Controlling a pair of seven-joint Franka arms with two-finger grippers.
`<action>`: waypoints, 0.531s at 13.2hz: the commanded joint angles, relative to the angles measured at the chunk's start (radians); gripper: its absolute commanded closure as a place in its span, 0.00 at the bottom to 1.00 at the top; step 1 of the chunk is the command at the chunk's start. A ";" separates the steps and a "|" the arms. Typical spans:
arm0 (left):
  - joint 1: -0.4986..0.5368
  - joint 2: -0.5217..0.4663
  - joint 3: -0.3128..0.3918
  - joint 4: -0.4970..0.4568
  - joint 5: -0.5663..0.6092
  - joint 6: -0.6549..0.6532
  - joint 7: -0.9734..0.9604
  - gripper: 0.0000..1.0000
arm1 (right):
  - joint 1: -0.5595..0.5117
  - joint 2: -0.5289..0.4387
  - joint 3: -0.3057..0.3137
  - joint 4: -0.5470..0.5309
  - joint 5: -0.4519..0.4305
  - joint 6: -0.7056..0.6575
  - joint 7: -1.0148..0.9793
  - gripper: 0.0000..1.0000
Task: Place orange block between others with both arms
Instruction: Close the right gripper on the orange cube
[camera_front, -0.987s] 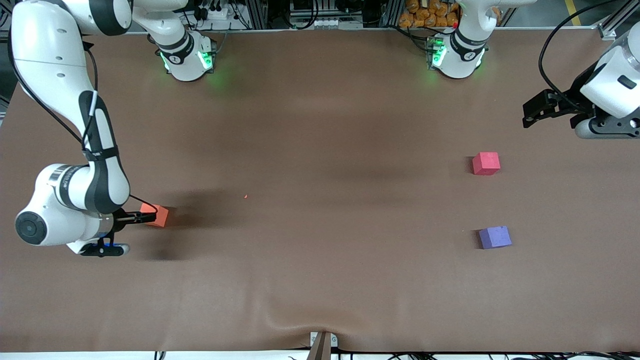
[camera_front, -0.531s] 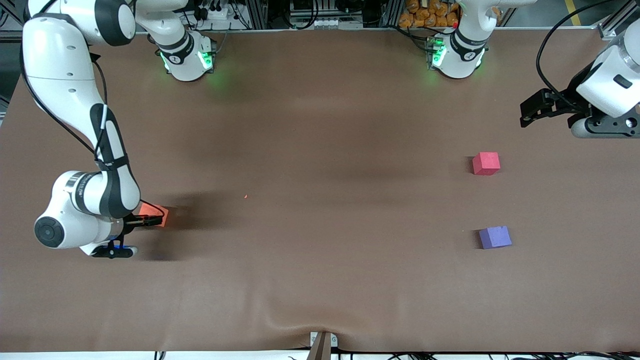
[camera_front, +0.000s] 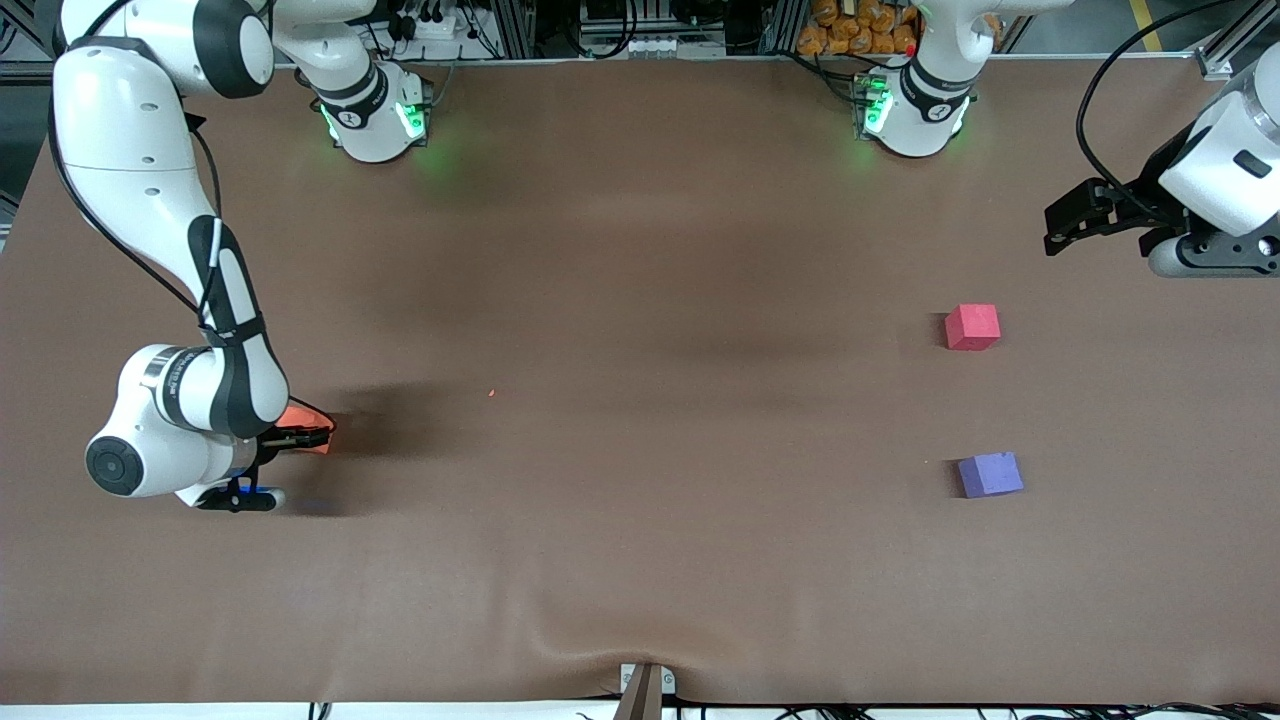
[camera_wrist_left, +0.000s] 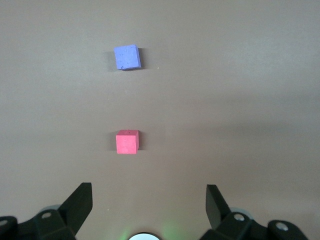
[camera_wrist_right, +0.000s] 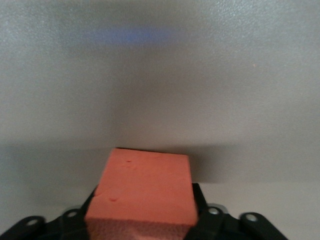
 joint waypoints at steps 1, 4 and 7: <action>0.005 -0.018 0.005 -0.005 -0.017 -0.010 -0.006 0.00 | -0.006 -0.003 0.006 -0.006 0.018 0.006 0.007 0.44; 0.006 -0.016 0.011 -0.005 -0.015 -0.010 -0.005 0.00 | -0.003 -0.010 0.007 0.011 0.030 0.009 0.007 0.50; 0.006 -0.016 0.011 -0.005 -0.014 -0.010 -0.005 0.00 | 0.016 -0.021 0.009 0.077 0.079 0.006 0.001 0.54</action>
